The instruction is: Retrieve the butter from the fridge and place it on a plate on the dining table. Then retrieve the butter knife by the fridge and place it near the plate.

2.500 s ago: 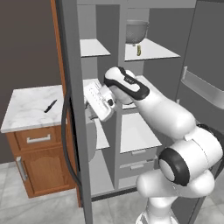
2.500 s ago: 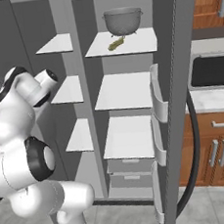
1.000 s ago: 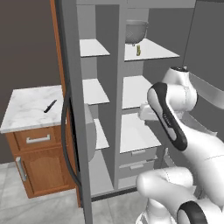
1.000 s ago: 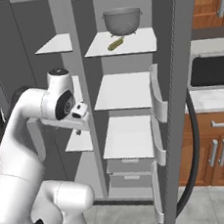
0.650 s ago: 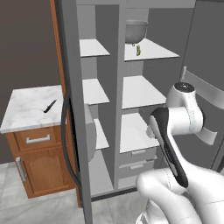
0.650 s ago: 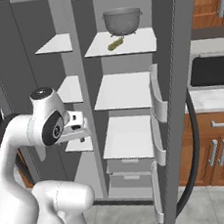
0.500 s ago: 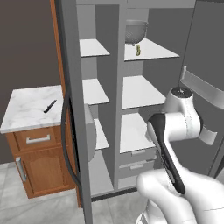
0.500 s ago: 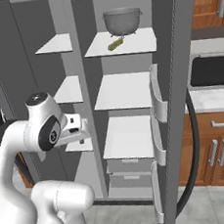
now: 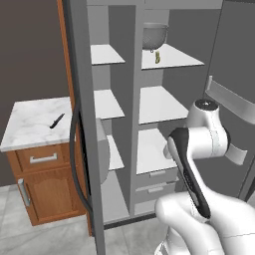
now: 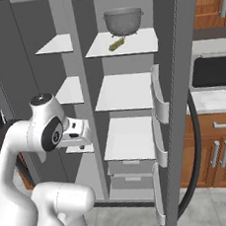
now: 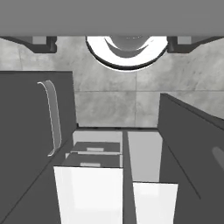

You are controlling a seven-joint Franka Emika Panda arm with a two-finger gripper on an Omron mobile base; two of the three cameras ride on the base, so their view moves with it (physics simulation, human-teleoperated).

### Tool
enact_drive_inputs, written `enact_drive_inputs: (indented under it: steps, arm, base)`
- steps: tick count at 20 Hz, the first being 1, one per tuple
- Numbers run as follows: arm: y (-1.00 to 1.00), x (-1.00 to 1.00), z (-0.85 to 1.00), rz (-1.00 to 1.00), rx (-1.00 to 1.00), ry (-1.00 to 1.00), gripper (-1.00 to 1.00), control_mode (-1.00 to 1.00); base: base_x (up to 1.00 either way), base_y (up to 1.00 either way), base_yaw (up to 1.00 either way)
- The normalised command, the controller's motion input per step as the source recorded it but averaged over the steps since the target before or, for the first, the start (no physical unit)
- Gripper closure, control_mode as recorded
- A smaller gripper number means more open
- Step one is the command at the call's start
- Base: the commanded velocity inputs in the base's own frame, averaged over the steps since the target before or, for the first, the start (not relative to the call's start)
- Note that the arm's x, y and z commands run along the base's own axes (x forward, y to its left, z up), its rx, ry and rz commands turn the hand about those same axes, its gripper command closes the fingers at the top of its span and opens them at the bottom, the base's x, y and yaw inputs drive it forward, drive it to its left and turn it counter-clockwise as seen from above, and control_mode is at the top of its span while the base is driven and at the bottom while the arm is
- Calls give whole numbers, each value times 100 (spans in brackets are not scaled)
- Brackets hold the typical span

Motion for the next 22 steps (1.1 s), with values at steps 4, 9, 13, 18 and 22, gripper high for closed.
enact_drive_inputs:
  steps: [4, 9, 13, 18, 22]
  arm:
    - [-3, 0, 0, -2, 1, 1, -100, -100]
    - [0, 0, 0, 0, 0, 7, -100, -100]
    - [0, -15, -2, 0, 0, 5, -100, -100]
    - [-8, -5, -10, -2, 0, 7, -100, -100]
    - [0, 0, 0, 0, 0, 0, -100, -100]
  base:
    - [0, 0, 0]
    - [0, 0, 0]
    - [0, 0, 0]
    - [0, 0, 0]
    - [0, 0, 0]
